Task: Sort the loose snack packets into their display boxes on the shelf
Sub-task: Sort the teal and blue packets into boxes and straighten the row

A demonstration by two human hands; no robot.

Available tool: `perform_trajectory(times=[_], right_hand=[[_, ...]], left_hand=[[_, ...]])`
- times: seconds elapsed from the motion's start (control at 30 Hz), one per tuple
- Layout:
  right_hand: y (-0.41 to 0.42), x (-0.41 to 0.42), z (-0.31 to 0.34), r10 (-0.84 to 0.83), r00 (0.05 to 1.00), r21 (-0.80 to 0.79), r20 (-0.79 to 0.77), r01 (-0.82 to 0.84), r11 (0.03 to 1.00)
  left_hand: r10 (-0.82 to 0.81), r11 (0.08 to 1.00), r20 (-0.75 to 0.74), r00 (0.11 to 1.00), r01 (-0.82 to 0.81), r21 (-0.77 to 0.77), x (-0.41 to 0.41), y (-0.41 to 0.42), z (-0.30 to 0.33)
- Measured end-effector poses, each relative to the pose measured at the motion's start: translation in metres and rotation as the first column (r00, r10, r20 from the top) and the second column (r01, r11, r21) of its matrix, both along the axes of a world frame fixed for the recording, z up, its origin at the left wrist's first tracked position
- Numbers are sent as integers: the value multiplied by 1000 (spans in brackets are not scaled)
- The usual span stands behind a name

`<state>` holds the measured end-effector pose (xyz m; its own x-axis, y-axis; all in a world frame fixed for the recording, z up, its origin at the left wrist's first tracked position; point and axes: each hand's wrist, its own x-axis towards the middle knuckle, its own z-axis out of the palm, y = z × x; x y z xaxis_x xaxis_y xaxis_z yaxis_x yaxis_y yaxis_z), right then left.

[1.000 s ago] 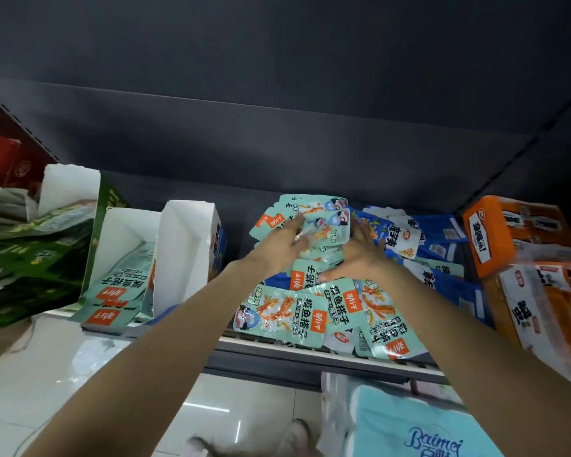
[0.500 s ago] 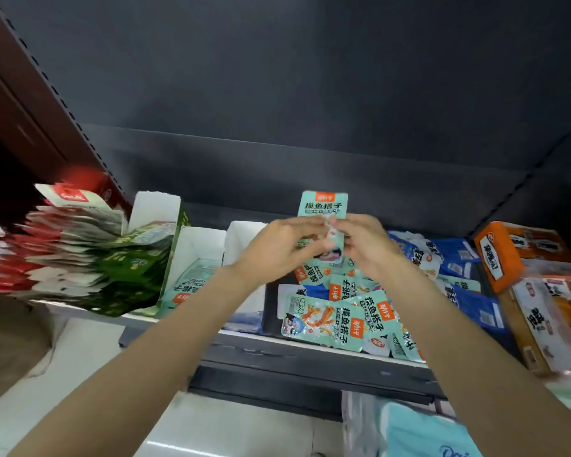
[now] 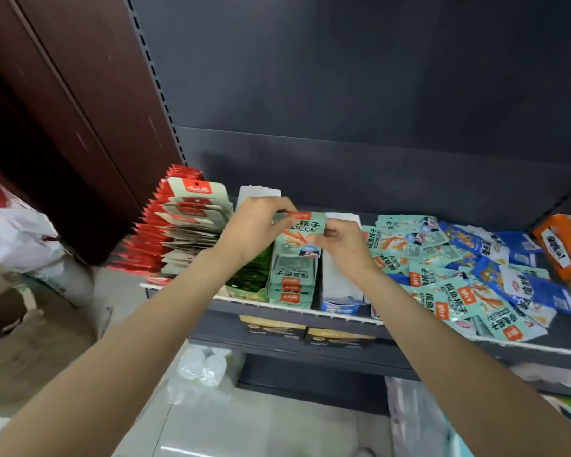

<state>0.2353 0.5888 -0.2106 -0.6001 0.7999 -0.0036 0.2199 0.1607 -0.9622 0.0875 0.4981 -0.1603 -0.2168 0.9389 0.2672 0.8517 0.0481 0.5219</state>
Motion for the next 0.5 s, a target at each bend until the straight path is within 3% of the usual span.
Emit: perform_trajectory(times=[0.1,0.2,0.33,0.4,0.5], right_hand=[[-8,-3,-17,-62,993,130,103,49,990],[-12,1,-29,-22,967,212,253,-33,977],[-10,8,-29,47,834,308,550,-255,917],[-10,9,-24,26,833,329,553,-247,911],[-9,15,-16,3,877,352,481,-196,915]], left_hand=[[-86,995,-95,992,79,-68,-4,-10,-13],[-195,971,-297,935,143,-189,2,-11,-21],[-380,887,-622,684,79,-455,16,-6,-30],[-426,854,-654,625,40,-519,18,-4,-32],[-376,882,-632,678,52,-469,21,1,-34]])
